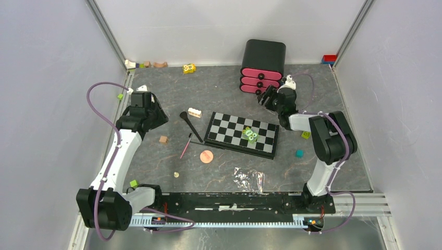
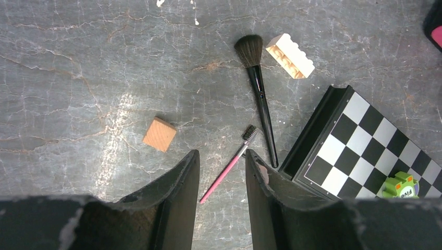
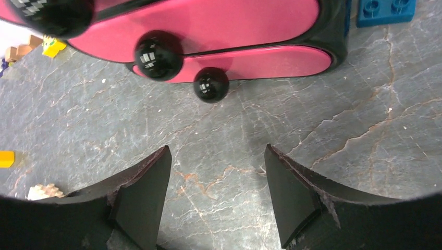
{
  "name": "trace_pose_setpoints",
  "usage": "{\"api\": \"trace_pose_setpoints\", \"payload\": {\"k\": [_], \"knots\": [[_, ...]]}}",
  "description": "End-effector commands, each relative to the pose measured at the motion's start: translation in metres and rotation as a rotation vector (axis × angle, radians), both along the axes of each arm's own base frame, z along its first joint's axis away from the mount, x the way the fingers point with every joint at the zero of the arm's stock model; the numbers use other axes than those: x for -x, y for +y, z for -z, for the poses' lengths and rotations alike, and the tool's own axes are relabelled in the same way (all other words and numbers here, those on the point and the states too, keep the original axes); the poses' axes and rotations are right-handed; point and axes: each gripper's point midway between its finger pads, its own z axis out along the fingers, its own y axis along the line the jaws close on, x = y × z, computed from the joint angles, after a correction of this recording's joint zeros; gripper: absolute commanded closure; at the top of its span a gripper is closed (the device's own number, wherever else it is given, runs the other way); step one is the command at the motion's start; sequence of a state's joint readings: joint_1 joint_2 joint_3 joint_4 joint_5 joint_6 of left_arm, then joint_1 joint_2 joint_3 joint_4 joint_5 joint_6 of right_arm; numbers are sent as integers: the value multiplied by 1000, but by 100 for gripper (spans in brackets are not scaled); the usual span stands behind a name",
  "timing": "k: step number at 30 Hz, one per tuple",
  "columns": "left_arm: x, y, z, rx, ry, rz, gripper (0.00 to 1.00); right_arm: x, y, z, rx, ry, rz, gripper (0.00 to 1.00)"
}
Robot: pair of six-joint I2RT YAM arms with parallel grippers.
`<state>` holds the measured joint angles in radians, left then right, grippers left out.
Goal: Organize the makeup
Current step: Open the drawer in the storage box.
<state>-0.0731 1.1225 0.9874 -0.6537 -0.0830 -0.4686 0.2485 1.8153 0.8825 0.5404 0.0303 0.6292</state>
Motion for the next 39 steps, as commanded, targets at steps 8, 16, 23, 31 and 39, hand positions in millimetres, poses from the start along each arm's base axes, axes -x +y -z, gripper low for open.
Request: {"api": "trace_pose_setpoints", "payload": {"k": [8, 16, 23, 31, 39], "knots": [[-8, 0, -9, 22, -51, 25, 56, -40, 6, 2, -178, -21, 20, 27], [-8, 3, -9, 26, -52, 18, 56, -54, 9, 17, -257, -6, 49, 27], [-9, 2, -9, 32, -54, 20, 56, -59, 11, 26, -306, -6, 69, 30], [-9, 3, -9, 37, -54, 17, 56, -68, 11, 24, -336, -20, 84, 32], [-9, 3, -9, 40, -53, 17, 56, -77, 14, 24, -383, -29, 93, 40]]}}
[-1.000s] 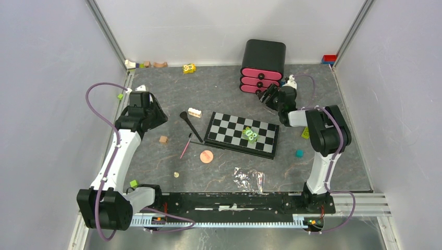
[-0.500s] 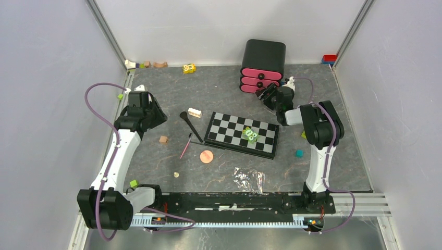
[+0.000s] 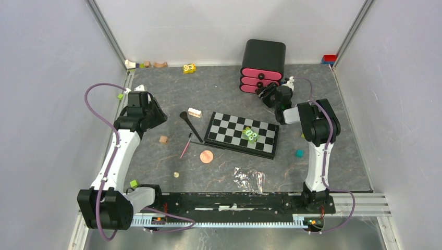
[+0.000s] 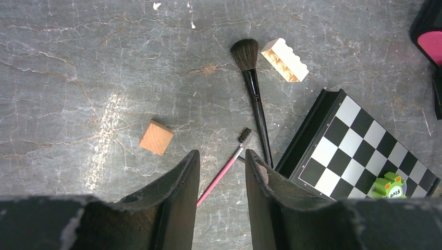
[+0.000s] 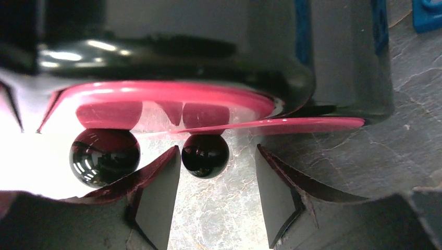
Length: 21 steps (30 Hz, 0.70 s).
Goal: Organize the makeup
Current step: Open the drawer in the storage box.
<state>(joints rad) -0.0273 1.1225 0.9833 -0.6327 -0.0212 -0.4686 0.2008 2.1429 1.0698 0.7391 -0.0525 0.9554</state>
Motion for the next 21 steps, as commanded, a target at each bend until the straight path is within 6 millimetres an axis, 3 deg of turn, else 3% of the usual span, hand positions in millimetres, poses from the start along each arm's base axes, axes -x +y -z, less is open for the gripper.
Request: {"api": "trace_pose_setpoints", "payload": {"k": [1, 12, 21], "knots": [[-5, 0, -7, -3, -40, 17, 56, -15, 1, -14, -46, -52, 16, 41], [-5, 1, -7, -2, -42, 13, 56, -17, 5, -20, -46, -77, -6, 65], [-7, -1, -6, 14, -40, 24, 57, 9, 8, -20, -26, -91, -59, 70]]}}
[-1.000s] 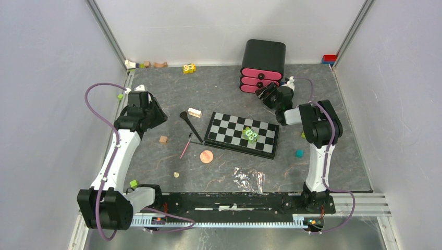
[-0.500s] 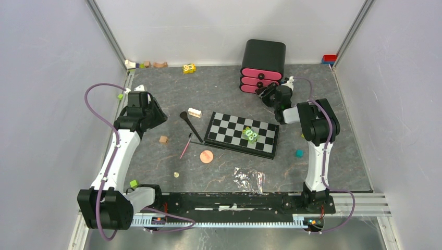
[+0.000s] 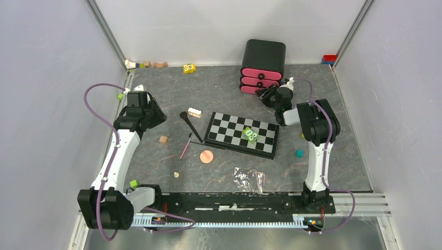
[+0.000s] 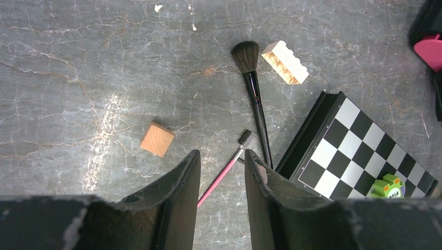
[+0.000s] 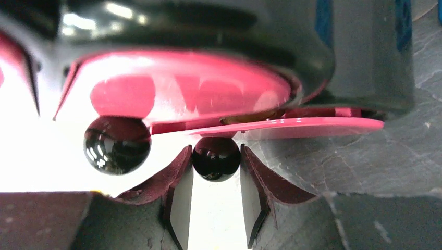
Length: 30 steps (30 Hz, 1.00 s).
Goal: Organize the makeup
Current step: Open the drawer in the storage box.
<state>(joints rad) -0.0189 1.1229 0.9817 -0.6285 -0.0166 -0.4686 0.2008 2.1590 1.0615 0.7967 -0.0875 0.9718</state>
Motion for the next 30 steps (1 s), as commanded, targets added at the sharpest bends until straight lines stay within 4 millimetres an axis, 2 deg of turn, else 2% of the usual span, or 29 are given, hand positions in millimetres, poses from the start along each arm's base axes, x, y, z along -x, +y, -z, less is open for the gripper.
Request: {"api": "trace_pose_setpoints", "payload": {"k": [1, 12, 17, 30], "knots": [[-6, -3, -6, 13, -37, 31, 57, 13, 3, -18, 5, -67, -38, 71], [-6, -3, -5, 17, -35, 31, 57, 48, 10, -29, -13, -76, -5, 70], [-6, -3, -6, 20, -38, 32, 57, 56, 20, -36, -14, -80, -5, 69], [-5, -3, -8, 20, -44, 31, 57, 75, 15, -37, -13, -76, 23, 68]]}}
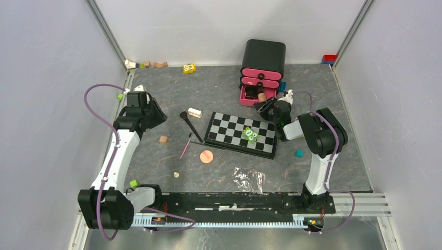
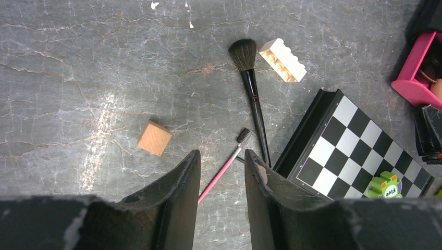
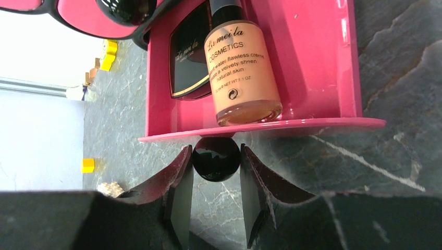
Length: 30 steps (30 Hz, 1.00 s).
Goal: Organize the makeup
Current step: Open the drawer in the storage box.
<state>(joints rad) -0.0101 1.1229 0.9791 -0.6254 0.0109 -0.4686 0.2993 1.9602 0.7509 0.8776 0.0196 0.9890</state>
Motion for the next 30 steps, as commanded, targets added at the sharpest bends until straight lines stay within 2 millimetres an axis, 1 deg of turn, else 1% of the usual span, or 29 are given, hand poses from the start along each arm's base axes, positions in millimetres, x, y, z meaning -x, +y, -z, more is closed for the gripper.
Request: {"api": "trace_pose_setpoints", "payload": {"k": [1, 8, 14, 17, 26, 30], "knots": [[-5, 0, -8, 0, -43, 19, 57, 0, 1, -37, -38, -101, 11, 68], [-5, 0, -8, -1, -46, 17, 57, 11, 3, -33, -33, -95, -4, 68], [-5, 0, -8, -1, -45, 17, 57, 14, 7, -32, -36, -92, -19, 67], [-5, 0, -8, -1, -45, 17, 57, 14, 10, -31, -36, -91, -24, 66], [-5, 0, -8, 0, -45, 17, 57, 6, 23, -37, -26, -104, -54, 63], [-5, 0, -8, -1, -46, 16, 57, 8, 22, -36, -18, -102, -54, 61]]}}
